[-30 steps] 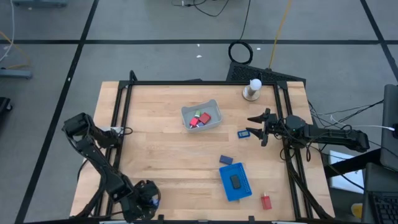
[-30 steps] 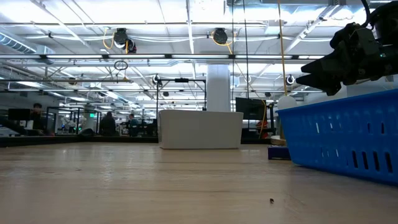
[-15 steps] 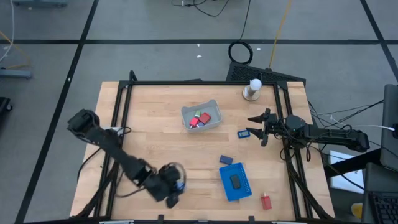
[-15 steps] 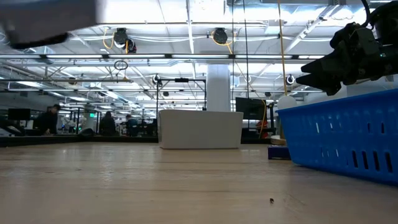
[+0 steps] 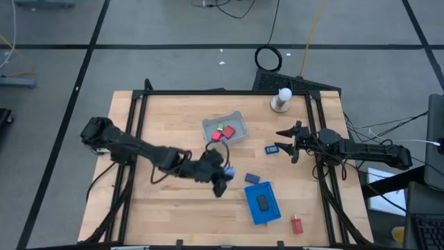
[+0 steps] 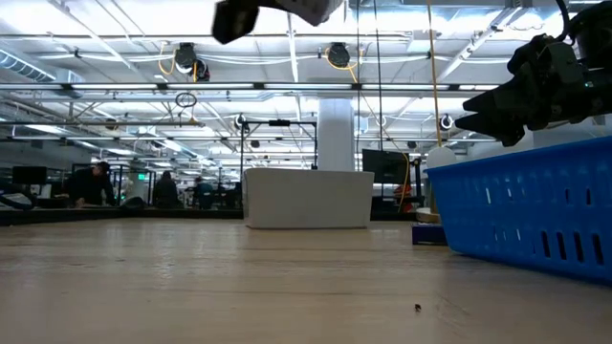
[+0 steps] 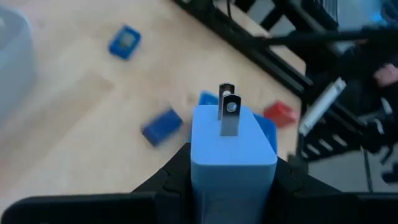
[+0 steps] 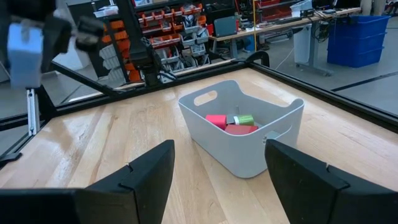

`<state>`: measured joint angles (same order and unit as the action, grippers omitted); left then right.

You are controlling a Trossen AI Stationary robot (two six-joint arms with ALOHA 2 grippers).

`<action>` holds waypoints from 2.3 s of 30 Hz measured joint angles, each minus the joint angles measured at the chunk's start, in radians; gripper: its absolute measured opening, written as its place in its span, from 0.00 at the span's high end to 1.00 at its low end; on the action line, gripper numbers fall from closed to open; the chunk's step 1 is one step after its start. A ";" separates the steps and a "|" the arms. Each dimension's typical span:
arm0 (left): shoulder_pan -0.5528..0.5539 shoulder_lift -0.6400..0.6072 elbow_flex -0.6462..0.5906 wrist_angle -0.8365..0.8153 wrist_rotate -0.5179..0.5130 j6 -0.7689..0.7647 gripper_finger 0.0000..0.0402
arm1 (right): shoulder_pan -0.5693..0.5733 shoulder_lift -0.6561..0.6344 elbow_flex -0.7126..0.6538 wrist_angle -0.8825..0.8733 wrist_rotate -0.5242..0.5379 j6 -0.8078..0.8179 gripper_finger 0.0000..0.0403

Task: Pick & Place Office items
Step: Put the blue charger adapter into the gray bin

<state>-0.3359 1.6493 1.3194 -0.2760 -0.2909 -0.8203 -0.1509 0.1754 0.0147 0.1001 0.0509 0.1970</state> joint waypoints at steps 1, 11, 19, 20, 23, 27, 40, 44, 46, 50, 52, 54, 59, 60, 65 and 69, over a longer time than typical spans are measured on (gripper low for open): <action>0.020 0.000 0.008 -0.001 0.000 0.018 0.73 | 0.000 0.000 0.000 0.000 0.000 0.000 0.40; 0.212 0.000 0.033 -0.011 0.052 0.158 0.73 | 0.000 0.000 0.000 0.000 0.000 0.000 0.40; 0.376 0.000 0.033 -0.058 0.119 0.251 0.73 | 0.000 0.000 0.000 0.000 0.000 0.000 0.40; 0.398 0.000 0.033 -0.070 0.131 0.262 0.73 | 0.000 0.000 0.000 0.000 0.000 0.000 0.40; 0.456 0.000 0.033 -0.104 0.172 0.303 0.73 | 0.000 0.000 0.000 0.000 0.000 0.000 0.40; 0.514 0.000 0.033 -0.150 0.191 0.369 0.73 | 0.000 0.000 0.000 0.000 0.000 0.000 0.40; 0.625 0.076 0.032 -0.190 0.201 0.505 0.73 | 0.000 0.001 0.000 -0.001 0.000 0.000 0.40; 0.628 0.134 0.032 -0.190 0.202 0.513 0.73 | 0.000 0.005 0.000 -0.002 0.000 0.000 0.40; 0.628 0.163 0.032 -0.182 0.220 0.517 0.73 | 0.000 0.007 0.000 0.000 0.000 0.000 0.40; 0.623 0.223 0.032 -0.177 0.244 0.519 0.73 | 0.000 0.008 0.000 0.000 0.000 0.000 0.40; 0.621 0.245 0.032 -0.177 0.246 0.519 0.73 | 0.000 0.008 0.000 0.000 0.000 0.000 0.40; 0.616 0.264 0.032 -0.172 0.246 0.519 0.73 | 0.000 0.008 0.000 0.000 0.000 0.000 0.40; 0.614 0.272 0.031 -0.154 0.231 0.527 0.73 | 0.000 0.008 0.000 0.000 0.000 0.000 0.40; 0.614 0.272 0.031 -0.159 0.230 0.527 0.73 | 0.000 0.008 0.000 0.000 0.000 0.000 0.40; 0.613 0.272 0.031 -0.154 0.230 0.526 0.60 | 0.000 0.009 0.000 0.000 0.000 0.000 0.40; 0.603 0.272 0.031 -0.136 0.230 0.526 0.47 | 0.000 0.009 0.000 0.000 0.000 0.000 0.40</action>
<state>0.2671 1.9209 1.3502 -0.4116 -0.0610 -0.2943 -0.1506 0.1843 0.0147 0.1003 0.0512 0.1970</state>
